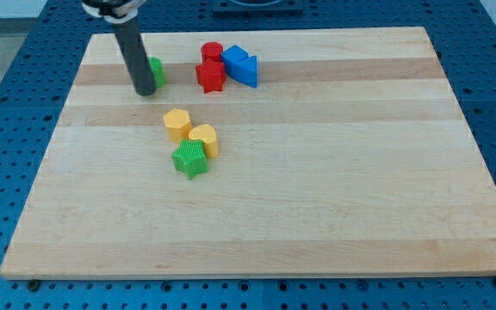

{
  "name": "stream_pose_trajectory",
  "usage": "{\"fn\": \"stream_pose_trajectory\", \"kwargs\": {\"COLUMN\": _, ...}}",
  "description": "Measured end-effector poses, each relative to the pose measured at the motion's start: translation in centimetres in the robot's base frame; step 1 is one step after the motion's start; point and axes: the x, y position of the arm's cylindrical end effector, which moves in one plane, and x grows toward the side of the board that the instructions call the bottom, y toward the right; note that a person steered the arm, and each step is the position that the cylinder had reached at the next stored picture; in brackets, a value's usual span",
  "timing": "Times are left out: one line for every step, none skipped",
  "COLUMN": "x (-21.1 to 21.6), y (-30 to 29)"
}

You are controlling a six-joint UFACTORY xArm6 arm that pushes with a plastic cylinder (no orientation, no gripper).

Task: Push the green circle to the top left corner of the board

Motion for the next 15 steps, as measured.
{"fn": "stream_pose_trajectory", "kwargs": {"x": -1.4, "y": 2.2}}
{"fn": "stream_pose_trajectory", "kwargs": {"x": -3.4, "y": 2.7}}
{"fn": "stream_pose_trajectory", "kwargs": {"x": -4.4, "y": 1.6}}
{"fn": "stream_pose_trajectory", "kwargs": {"x": -5.2, "y": -0.5}}
{"fn": "stream_pose_trajectory", "kwargs": {"x": -5.3, "y": -1.7}}
{"fn": "stream_pose_trajectory", "kwargs": {"x": -4.7, "y": -2.2}}
{"fn": "stream_pose_trajectory", "kwargs": {"x": -4.1, "y": -2.8}}
{"fn": "stream_pose_trajectory", "kwargs": {"x": -4.2, "y": -4.8}}
{"fn": "stream_pose_trajectory", "kwargs": {"x": -5.7, "y": -5.5}}
{"fn": "stream_pose_trajectory", "kwargs": {"x": -7.3, "y": -5.5}}
{"fn": "stream_pose_trajectory", "kwargs": {"x": -8.0, "y": -5.5}}
{"fn": "stream_pose_trajectory", "kwargs": {"x": -8.0, "y": -5.5}}
{"fn": "stream_pose_trajectory", "kwargs": {"x": -8.0, "y": -5.5}}
{"fn": "stream_pose_trajectory", "kwargs": {"x": -6.1, "y": -5.5}}
{"fn": "stream_pose_trajectory", "kwargs": {"x": -2.1, "y": -5.4}}
